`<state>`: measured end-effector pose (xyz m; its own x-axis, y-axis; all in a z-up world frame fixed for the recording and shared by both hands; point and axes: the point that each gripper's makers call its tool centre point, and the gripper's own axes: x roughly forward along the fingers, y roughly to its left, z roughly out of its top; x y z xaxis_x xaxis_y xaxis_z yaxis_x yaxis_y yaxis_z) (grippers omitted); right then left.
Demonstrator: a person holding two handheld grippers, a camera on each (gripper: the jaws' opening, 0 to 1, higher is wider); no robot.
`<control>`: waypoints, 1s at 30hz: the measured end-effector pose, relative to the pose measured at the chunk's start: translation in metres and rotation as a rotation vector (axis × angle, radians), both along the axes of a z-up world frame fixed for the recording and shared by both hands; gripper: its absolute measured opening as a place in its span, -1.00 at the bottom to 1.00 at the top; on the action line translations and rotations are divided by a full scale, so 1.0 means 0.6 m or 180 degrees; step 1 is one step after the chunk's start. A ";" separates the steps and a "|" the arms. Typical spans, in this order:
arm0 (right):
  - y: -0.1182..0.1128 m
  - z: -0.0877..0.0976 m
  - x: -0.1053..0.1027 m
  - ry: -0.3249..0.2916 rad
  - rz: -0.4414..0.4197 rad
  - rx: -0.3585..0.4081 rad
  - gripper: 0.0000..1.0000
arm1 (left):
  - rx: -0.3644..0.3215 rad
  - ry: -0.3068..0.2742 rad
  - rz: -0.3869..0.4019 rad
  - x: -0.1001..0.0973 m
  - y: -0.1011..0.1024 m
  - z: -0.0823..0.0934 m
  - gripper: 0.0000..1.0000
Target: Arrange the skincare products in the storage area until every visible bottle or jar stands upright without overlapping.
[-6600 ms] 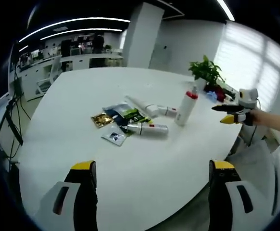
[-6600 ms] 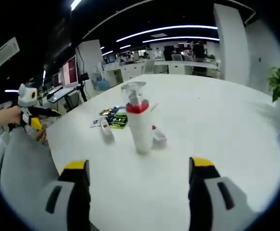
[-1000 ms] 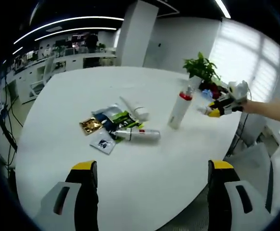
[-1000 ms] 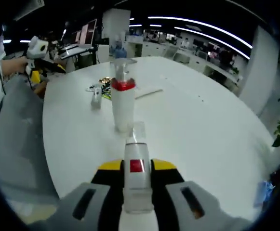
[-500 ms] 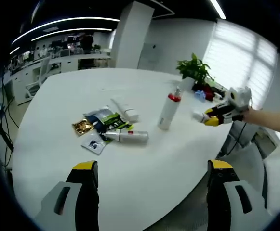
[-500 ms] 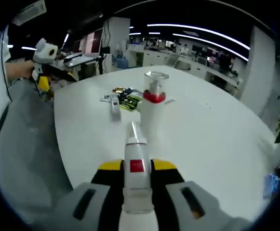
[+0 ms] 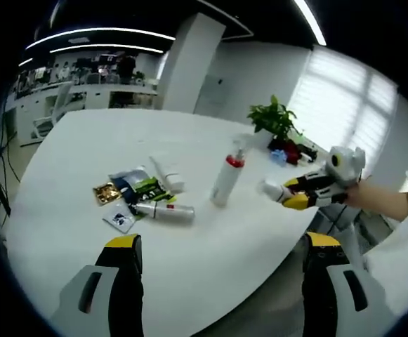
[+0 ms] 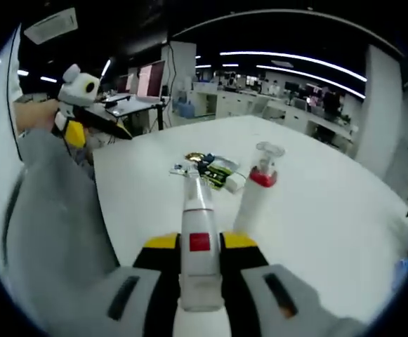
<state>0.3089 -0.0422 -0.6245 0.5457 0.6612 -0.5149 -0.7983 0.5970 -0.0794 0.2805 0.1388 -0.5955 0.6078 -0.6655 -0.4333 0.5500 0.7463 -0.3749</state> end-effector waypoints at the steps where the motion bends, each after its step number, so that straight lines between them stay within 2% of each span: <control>1: 0.009 0.006 -0.001 -0.0017 -0.0008 0.0060 -0.59 | -0.0044 0.0001 0.0006 -0.001 -0.003 0.004 0.86; 11: 0.074 0.040 -0.021 -0.0109 0.0118 0.0317 -0.59 | -0.0572 0.0047 0.0015 -0.005 -0.044 0.043 0.83; 16: 0.089 0.060 -0.024 -0.0172 0.0091 0.0452 -0.59 | -0.0681 0.0040 -0.0054 -0.010 -0.066 0.053 0.81; 21: 0.100 0.067 -0.028 -0.0153 0.0073 0.0582 -0.59 | -0.0768 0.0129 -0.0097 -0.017 -0.080 0.047 0.72; 23: 0.108 0.075 -0.032 -0.0161 0.0074 0.0663 -0.59 | -0.1008 0.0160 -0.0067 -0.019 -0.088 0.060 0.70; 28: 0.130 0.094 -0.039 -0.0213 0.0093 0.0779 -0.59 | -0.1257 0.0233 -0.0041 -0.020 -0.097 0.072 0.59; 30: 0.140 0.101 -0.041 -0.0229 0.0104 0.0828 -0.59 | -0.1451 0.0302 0.0014 -0.018 -0.101 0.081 0.54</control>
<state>0.2843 0.0418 -0.5640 0.5509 0.7840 -0.2862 -0.8153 0.5788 0.0161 0.2695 0.0782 -0.5470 0.5830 -0.7984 -0.1509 0.4946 0.4960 -0.7136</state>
